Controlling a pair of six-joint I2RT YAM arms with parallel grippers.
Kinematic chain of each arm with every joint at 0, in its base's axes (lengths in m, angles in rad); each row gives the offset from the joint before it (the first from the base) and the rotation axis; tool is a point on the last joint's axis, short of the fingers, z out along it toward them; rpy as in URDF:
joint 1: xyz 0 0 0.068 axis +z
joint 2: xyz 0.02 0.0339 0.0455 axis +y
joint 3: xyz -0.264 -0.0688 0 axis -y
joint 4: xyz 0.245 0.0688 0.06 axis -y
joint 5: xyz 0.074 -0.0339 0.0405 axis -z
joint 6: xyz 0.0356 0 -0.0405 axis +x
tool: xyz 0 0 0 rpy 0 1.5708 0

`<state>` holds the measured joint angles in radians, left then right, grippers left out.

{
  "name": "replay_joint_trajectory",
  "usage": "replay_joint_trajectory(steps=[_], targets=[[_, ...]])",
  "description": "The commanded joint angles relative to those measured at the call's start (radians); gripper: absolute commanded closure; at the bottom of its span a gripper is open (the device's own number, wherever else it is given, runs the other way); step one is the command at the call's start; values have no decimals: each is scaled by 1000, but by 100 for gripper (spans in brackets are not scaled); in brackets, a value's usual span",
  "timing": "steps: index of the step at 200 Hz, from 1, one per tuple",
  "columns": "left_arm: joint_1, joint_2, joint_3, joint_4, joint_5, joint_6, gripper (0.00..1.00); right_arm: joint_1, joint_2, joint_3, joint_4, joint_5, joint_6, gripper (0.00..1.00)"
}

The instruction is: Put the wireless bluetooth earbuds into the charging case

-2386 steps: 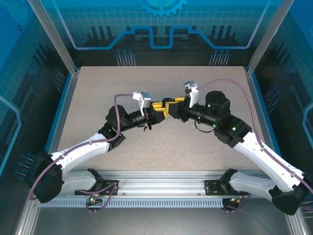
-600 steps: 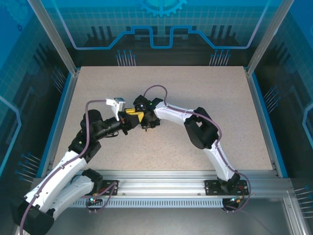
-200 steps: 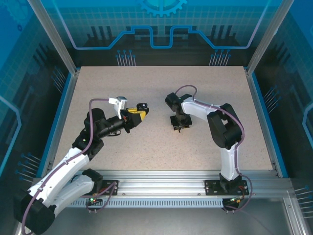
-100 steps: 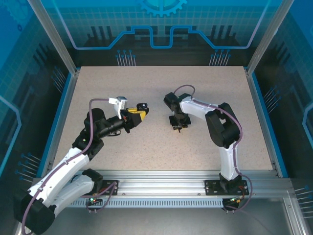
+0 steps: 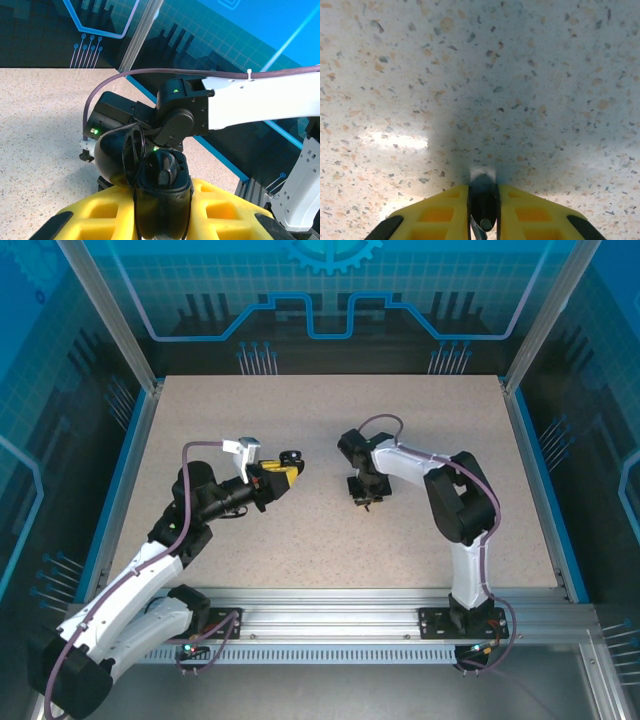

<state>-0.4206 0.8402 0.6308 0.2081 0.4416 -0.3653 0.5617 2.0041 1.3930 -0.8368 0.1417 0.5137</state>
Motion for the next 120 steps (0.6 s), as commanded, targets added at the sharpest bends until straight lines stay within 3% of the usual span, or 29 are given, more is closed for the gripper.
replay_joint_trajectory(steps=[1, 64, 120], targets=[[9, 7, -16, 30, 14, -7, 95, -24, -64, -51, 51, -43, 17, 81], [4, 62, -17, 67, 26, -31, 95, -87, -201, -194, 243, -119, 53, 81], [-44, 166, -19, 107, -29, -51, 95, -143, -298, -345, 455, -215, 93, 81]])
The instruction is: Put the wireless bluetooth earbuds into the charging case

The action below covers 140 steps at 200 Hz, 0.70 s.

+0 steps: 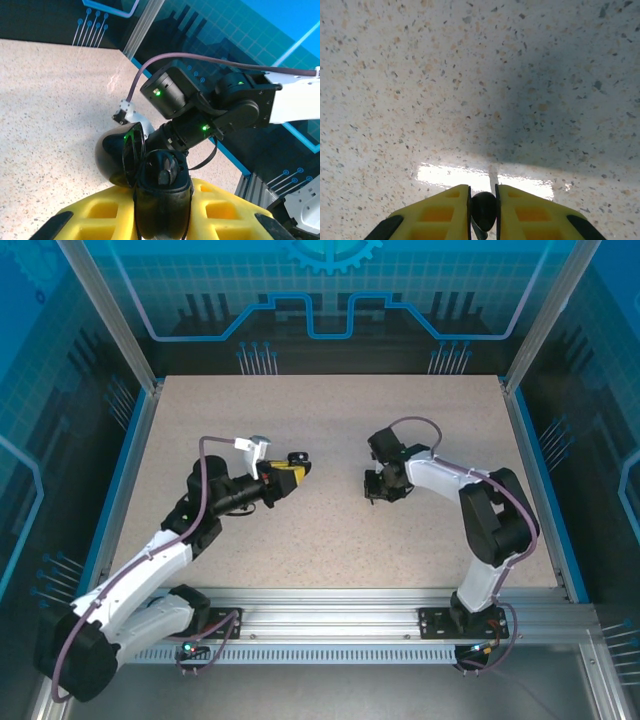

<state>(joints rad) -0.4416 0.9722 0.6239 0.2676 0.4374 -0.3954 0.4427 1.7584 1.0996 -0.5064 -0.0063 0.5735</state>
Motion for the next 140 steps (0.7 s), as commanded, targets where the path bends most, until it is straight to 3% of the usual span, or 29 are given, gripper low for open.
replay_joint_trajectory(steps=[1, 83, 140], targets=[[-24, 35, -12, 47, -26, -20, 95, -26, -52, -54, 127, -70, 33, 81], [-44, 227, -28, 152, -111, -117, 95, -93, -212, -202, 348, -252, 68, 82], [-63, 323, -12, 227, -99, -160, 95, -102, -395, -215, 428, -339, 77, 81]])
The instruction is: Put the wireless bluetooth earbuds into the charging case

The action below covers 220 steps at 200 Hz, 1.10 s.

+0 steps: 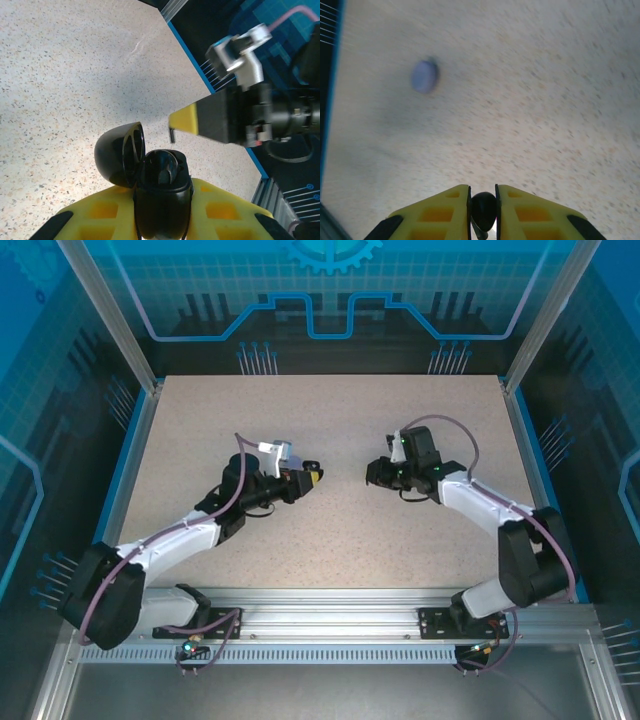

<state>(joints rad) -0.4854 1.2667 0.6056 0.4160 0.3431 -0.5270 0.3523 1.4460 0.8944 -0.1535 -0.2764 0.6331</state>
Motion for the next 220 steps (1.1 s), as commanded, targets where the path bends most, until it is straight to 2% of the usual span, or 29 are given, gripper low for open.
replay_joint_trajectory(steps=[1, 34, 85, 117, 220], targets=[[-21, 30, 7, 79, -5, -28, 95, -12, -86, -10, 77, -70, 18, 81], [-49, 65, 13, 179, 27, -35, 96, -12, -173, -40, 150, -117, 65, 80], [-85, 77, 22, 308, 72, 31, 96, 7, -261, -27, 239, -183, 118, 79], [-100, 75, 40, 346, 119, 74, 96, 29, -321, -22, 284, -186, 123, 79], [-145, -4, 31, 468, 148, 215, 98, 143, -448, 21, 314, -157, 45, 78]])
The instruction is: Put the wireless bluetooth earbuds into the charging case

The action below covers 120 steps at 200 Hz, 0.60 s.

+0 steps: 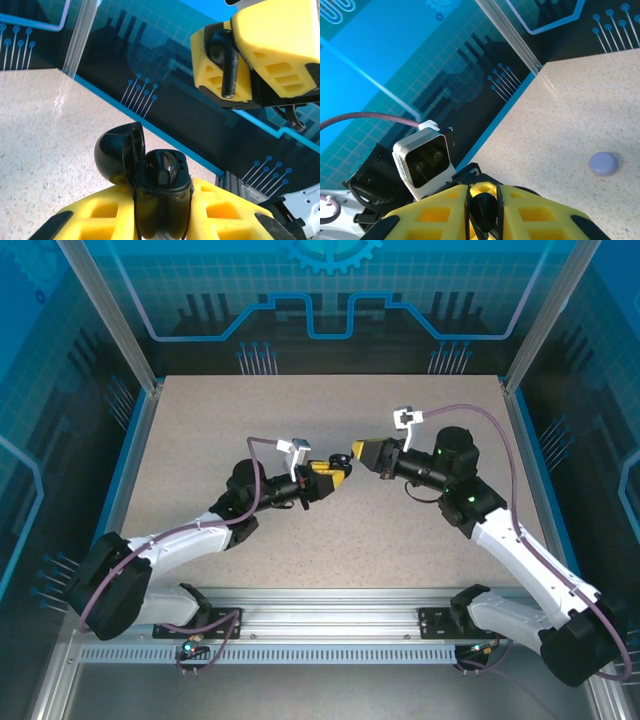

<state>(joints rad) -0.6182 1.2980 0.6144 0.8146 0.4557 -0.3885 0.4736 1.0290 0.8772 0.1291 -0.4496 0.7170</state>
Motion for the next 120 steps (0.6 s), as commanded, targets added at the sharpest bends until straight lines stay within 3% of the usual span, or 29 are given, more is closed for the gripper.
replay_joint_trajectory(steps=[1, 120], targets=[[-13, -36, 22, 69, 35, 77, 98, 22, -31, 38, 30, 17, -39, 78], [-31, -83, 68, 83, 44, 181, 98, 100, -84, 37, 32, 81, -122, 78]])
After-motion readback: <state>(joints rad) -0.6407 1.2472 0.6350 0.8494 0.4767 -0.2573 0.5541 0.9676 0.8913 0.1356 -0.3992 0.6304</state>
